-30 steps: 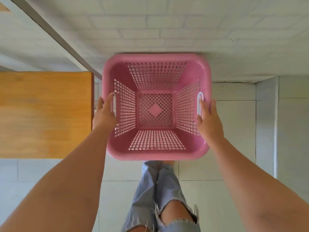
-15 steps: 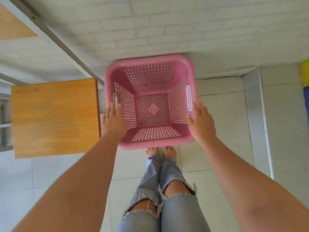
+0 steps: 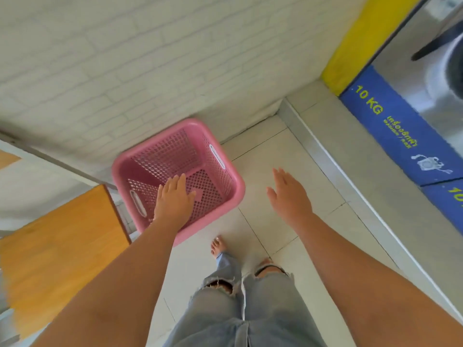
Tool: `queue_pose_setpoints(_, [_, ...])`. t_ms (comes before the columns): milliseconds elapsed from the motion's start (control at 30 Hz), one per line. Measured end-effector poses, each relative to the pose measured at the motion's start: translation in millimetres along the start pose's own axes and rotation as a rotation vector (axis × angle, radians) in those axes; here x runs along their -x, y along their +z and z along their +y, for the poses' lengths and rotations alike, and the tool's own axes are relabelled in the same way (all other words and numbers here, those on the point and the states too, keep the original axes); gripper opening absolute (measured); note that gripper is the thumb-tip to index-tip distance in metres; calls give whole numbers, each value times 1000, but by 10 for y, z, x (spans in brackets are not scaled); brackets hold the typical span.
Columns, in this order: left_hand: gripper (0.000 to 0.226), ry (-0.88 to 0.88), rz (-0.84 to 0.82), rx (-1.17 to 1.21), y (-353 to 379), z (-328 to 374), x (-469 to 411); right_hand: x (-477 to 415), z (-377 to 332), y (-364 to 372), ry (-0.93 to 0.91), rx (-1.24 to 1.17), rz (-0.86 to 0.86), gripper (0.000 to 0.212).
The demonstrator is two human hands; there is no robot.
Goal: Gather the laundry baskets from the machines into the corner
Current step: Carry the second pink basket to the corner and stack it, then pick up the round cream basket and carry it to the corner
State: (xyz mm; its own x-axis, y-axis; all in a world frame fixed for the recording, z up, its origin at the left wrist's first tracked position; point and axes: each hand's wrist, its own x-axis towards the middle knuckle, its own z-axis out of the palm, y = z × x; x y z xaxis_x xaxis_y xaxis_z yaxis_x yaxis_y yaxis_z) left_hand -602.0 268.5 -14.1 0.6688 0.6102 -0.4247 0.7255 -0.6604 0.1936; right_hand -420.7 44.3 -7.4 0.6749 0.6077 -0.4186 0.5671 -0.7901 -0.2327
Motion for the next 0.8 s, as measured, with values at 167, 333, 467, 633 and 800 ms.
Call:
queue_pose_setpoints(167, [59, 204, -29, -96, -52, 694, 94, 657, 602, -21, 159, -113, 50, 58])
queue_pose_setpoints(333, [50, 416, -32, -192, 124, 1540, 472, 1464, 1225, 66, 308, -194, 93, 58])
queue_pose_setpoints(467, [56, 561, -83, -252, 457, 2230, 950, 2281, 1757, 178, 430, -245, 139, 58])
queue_pose_setpoints(633, [58, 748, -123, -306, 906, 3118, 1607, 3264, 2362, 377, 608, -332, 206, 58])
queue_pose_setpoints(800, [57, 939, -208, -359, 1285, 3958, 2180, 4046, 2849, 612, 801, -445, 267, 57])
